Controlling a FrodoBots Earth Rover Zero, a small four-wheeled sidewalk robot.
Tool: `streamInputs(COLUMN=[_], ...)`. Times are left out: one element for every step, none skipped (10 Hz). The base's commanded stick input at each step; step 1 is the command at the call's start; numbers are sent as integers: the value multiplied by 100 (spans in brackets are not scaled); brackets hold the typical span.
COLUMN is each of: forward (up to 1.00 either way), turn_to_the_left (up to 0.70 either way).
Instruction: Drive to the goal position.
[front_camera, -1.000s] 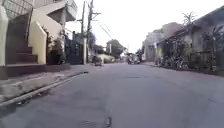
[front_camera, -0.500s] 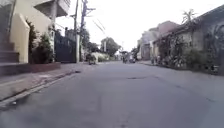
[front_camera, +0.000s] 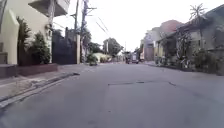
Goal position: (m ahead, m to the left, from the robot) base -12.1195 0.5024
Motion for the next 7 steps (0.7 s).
streamInputs(forward=[100,100,100,100,100,100,100], turn_to_the_left=[4,4,4,4,0,-21,-36])
